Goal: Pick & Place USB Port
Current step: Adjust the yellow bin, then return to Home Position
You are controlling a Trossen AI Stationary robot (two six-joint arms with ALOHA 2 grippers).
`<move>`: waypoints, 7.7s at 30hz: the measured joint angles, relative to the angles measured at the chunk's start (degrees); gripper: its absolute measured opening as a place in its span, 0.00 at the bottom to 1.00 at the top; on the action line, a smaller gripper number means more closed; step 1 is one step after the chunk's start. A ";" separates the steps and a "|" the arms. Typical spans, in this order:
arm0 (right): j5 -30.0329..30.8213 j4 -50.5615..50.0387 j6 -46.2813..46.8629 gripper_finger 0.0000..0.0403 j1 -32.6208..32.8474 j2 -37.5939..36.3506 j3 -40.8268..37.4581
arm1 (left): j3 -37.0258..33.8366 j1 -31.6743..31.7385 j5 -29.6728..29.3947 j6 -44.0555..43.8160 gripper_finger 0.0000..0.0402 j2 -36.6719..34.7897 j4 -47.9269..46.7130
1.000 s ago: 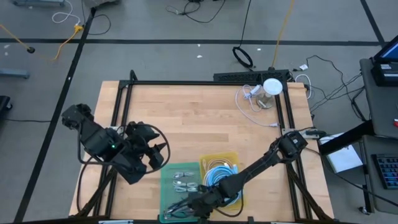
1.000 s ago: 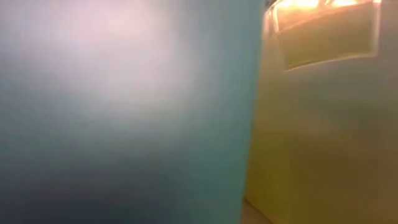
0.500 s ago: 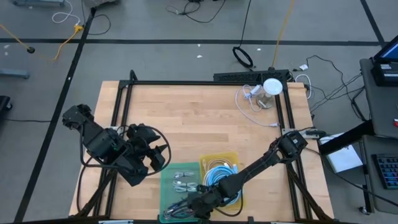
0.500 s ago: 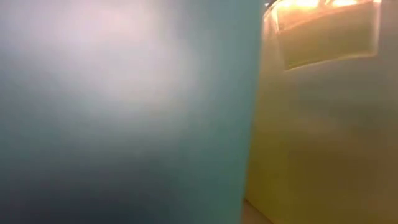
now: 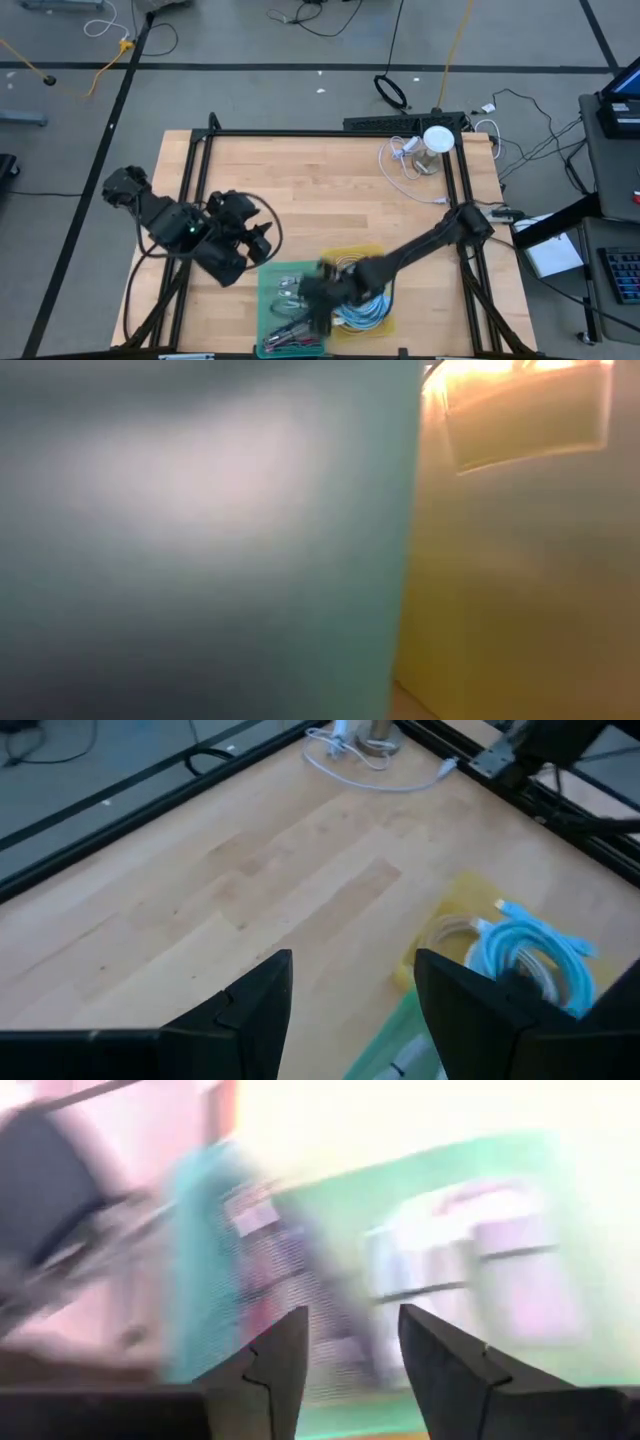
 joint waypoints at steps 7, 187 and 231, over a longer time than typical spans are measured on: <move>29.54 -25.80 4.50 0.17 -5.49 -11.35 0.12 | 0.00 3.97 2.37 4.74 0.53 0.00 1.51; 12.10 8.92 -14.29 0.00 -20.13 -121.15 -94.97 | -93.35 -7.47 -46.00 -5.68 0.00 -90.40 39.79; 14.79 7.43 -11.53 0.00 -20.15 -120.86 -94.92 | -93.33 -6.91 -15.48 -5.09 0.07 -90.40 39.60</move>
